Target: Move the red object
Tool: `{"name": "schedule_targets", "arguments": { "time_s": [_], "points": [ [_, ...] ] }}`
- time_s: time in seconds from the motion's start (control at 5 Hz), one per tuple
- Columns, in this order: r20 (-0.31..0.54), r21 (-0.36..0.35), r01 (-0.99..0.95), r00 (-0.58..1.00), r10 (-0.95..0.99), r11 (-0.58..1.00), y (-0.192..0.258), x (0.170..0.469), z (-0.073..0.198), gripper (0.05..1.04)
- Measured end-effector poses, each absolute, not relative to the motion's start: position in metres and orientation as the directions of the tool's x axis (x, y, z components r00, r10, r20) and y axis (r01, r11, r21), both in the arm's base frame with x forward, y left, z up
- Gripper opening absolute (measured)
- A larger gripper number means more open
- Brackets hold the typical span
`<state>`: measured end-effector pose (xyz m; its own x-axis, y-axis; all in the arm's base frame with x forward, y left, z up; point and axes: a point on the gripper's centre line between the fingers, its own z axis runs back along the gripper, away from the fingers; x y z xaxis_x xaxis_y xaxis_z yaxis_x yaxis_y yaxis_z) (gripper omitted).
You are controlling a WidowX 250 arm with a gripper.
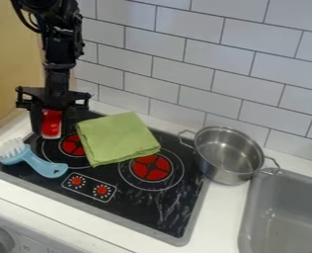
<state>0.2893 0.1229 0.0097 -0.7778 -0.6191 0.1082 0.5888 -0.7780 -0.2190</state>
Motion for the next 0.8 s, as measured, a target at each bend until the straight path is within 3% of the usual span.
{"name": "schedule_targets", "arguments": {
  "time_s": [0.4,0.8],
  "points": [
    [-0.010,-0.162,0.567,-0.820,-0.573,-0.808,0.091,0.311,0.040,0.540],
    [-0.040,-0.163,0.473,-0.880,-0.473,-0.866,0.022,0.305,0.032,0.540]
  ]
}}
